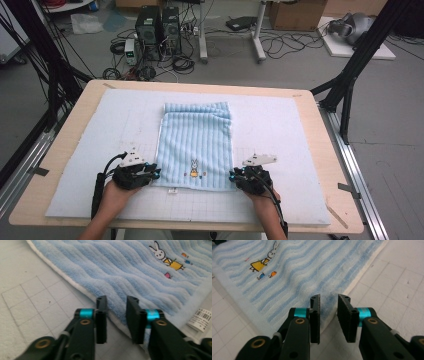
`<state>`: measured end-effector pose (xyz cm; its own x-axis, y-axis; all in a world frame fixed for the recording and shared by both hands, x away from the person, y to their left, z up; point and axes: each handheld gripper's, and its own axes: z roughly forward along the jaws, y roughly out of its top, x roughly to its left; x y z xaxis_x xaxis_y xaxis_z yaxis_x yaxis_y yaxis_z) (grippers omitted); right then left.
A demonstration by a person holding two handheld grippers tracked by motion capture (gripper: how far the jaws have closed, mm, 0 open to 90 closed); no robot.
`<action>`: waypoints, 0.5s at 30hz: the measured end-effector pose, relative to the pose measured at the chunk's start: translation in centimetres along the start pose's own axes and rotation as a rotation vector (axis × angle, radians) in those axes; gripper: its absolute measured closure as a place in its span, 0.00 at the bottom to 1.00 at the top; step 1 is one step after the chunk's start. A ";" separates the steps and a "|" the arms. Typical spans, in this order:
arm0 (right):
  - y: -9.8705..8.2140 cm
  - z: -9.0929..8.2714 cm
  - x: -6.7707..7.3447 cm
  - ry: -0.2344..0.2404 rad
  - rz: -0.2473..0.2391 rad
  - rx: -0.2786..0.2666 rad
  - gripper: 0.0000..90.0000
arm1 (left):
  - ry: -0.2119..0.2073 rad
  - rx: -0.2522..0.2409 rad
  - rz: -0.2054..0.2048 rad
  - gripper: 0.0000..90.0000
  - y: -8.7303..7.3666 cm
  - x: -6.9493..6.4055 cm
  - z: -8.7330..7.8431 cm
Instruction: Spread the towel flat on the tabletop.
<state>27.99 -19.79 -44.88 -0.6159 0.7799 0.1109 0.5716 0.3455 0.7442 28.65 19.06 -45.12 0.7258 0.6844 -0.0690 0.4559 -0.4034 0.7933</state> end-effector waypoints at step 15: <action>-0.9 -1.8 1.4 0.085 -0.050 0.039 0.98 | -0.138 -0.023 -0.039 0.97 -2.3 -1.2 -3.2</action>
<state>25.62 -20.01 -44.23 -0.6870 0.7148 0.1309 0.5588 0.4044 0.7241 25.09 21.11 -44.90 0.7724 0.6087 -0.1811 0.4743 -0.3633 0.8019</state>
